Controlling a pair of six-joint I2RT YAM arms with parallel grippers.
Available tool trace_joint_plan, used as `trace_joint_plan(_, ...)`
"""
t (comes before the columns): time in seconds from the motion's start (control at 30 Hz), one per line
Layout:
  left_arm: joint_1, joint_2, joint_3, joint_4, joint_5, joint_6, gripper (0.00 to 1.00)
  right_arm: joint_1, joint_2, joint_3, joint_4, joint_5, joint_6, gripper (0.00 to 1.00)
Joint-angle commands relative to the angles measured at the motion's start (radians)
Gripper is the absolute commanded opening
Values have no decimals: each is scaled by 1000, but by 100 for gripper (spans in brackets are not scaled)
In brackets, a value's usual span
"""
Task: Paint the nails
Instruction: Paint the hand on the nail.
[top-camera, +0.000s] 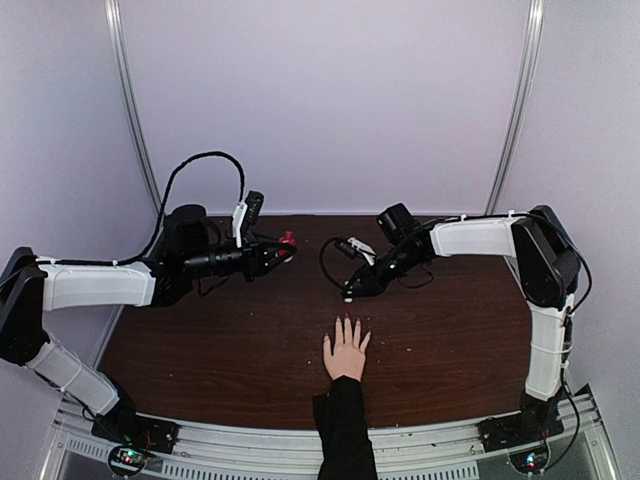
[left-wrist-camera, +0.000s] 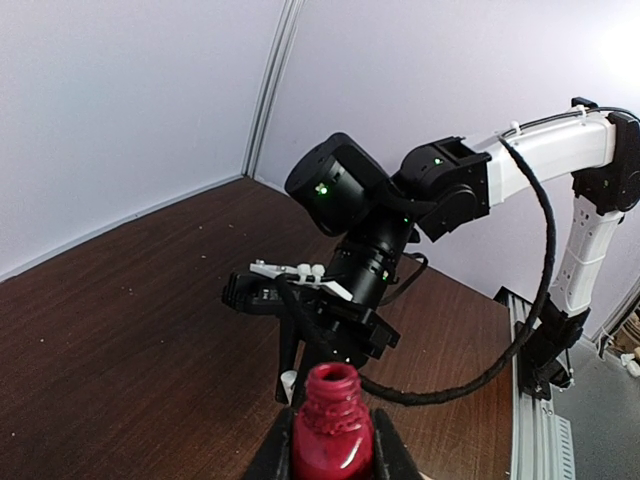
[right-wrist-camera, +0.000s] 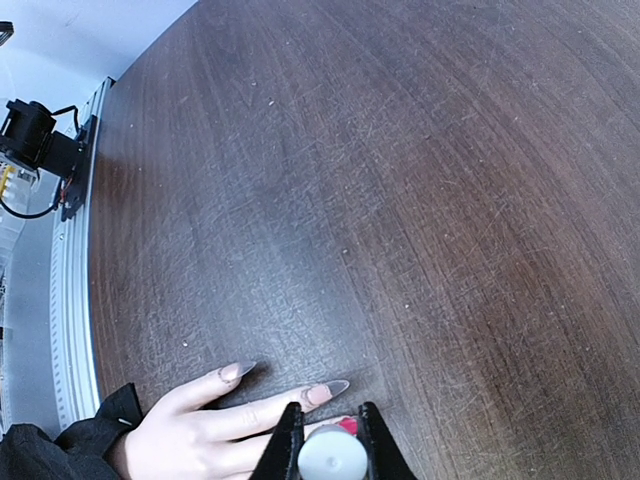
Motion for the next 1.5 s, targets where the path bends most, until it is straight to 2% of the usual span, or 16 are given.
trace_joint_plan(0.0, 8, 10, 6, 72, 16, -7, 0, -10, 19, 11, 22, -37, -7, 0)
trace_joint_plan(1.47, 8, 12, 7, 71, 15, -5, 0, -13, 63, 17, 51, -35, 2, 0)
